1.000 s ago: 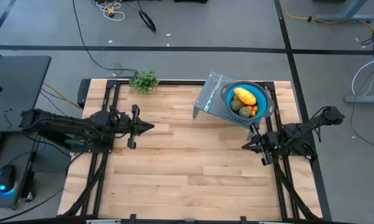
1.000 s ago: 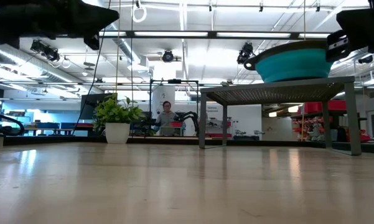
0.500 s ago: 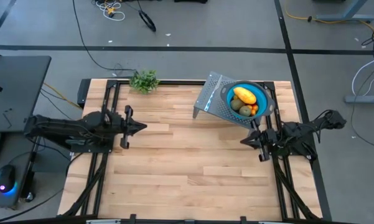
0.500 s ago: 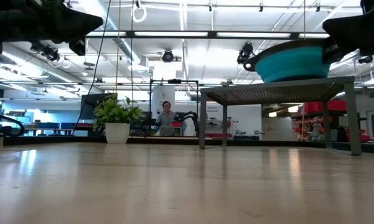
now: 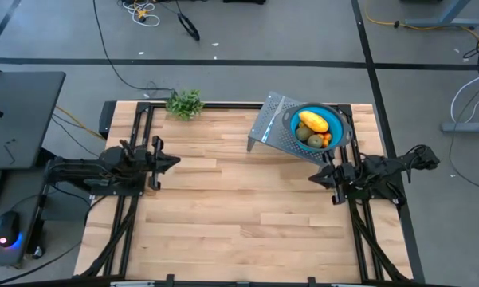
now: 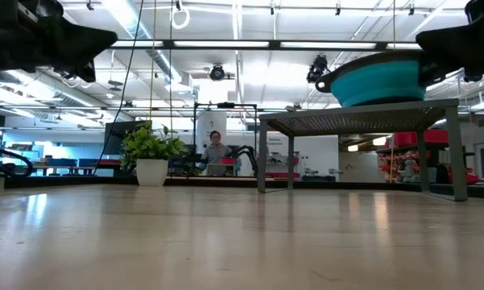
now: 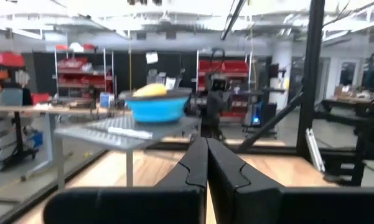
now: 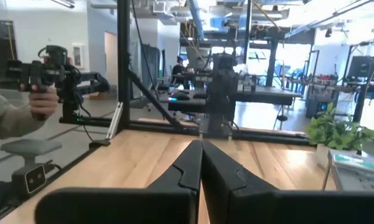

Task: Pick & Place Fruit
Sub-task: Return to Home Position

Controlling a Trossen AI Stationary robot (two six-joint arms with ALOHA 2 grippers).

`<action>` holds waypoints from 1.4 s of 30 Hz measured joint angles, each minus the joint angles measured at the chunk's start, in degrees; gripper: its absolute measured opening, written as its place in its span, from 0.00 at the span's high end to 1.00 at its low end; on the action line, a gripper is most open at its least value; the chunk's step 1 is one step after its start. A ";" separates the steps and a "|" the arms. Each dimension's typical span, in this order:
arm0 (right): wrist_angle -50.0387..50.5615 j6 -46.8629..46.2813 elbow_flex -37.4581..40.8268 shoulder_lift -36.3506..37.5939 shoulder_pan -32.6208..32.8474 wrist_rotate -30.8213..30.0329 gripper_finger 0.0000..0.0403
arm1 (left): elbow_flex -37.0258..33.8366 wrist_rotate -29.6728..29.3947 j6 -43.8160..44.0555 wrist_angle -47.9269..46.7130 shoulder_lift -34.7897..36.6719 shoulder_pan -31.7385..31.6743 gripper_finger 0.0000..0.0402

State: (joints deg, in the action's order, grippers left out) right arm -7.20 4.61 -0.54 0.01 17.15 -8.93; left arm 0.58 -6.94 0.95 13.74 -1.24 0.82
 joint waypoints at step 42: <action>3.19 -1.60 -0.02 0.00 0.00 1.05 0.96 | -0.15 -1.05 -3.46 -6.64 0.56 0.00 0.96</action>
State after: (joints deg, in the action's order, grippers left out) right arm -4.01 3.01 -0.56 0.01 17.15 -7.88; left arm 0.43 -7.99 -2.51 7.09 -0.69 0.82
